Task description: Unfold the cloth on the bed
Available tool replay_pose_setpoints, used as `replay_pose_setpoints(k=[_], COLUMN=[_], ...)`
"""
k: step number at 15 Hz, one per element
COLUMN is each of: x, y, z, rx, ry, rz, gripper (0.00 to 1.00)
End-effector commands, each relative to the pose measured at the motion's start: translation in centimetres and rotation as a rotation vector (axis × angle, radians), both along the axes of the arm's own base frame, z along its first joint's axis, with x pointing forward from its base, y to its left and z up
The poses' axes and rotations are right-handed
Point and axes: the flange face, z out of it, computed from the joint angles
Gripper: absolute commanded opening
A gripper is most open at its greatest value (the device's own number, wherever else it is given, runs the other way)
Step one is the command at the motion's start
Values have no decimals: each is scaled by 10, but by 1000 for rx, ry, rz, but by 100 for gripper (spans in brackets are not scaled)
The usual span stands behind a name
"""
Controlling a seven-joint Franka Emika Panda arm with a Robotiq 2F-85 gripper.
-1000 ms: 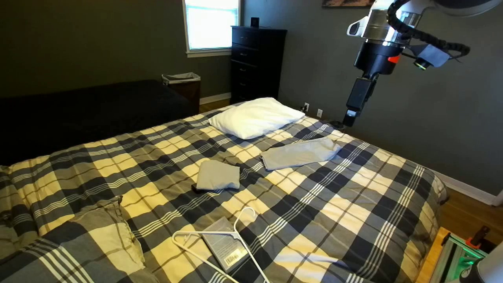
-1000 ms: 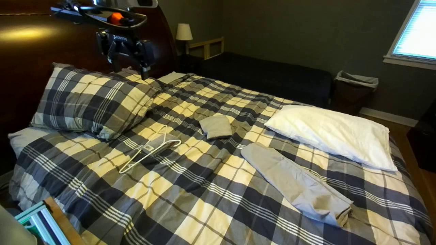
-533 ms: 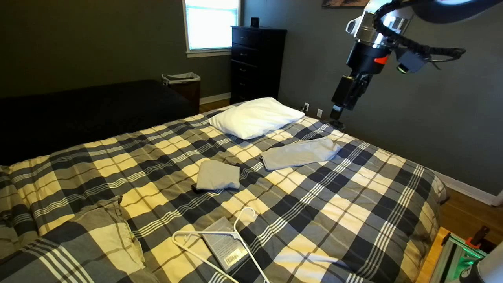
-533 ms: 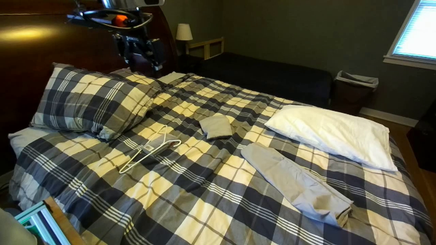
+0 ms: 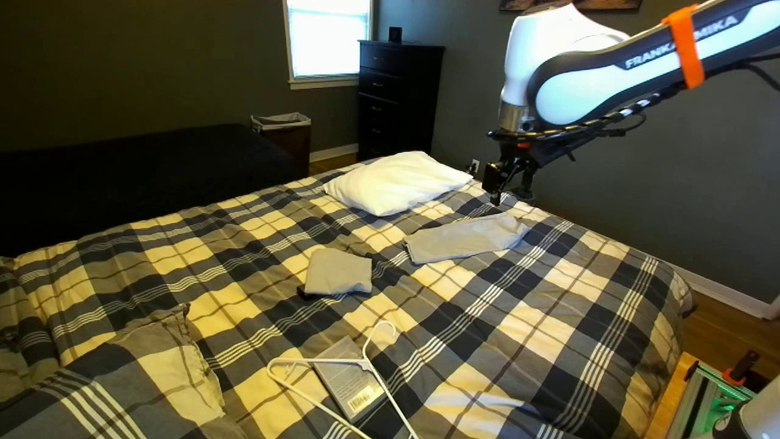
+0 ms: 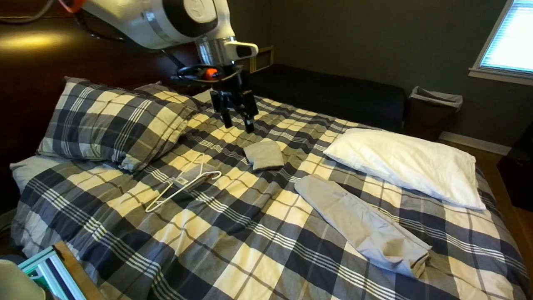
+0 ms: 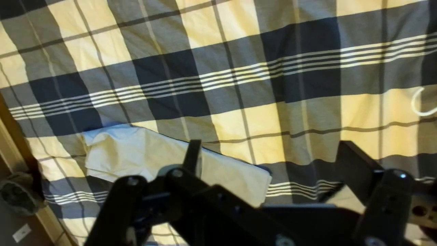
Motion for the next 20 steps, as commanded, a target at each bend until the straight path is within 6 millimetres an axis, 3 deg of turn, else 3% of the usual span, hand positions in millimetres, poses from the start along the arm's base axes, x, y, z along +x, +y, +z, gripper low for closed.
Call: replay_pose_setpoints(k=[1, 4, 8, 14, 16, 20], x=[12, 41, 54, 135, 162, 207], y=[-7, -16, -15, -19, -21, -23], z=[-11, -36, -35, -50, -65, -117], rx=[-19, -37, -32, 0, -12, -47], ry=[32, 90, 50, -215, -227, -99], rz=[-24, -62, -111, -189, -199, -202], gripper=[100, 100, 100, 100, 100, 100])
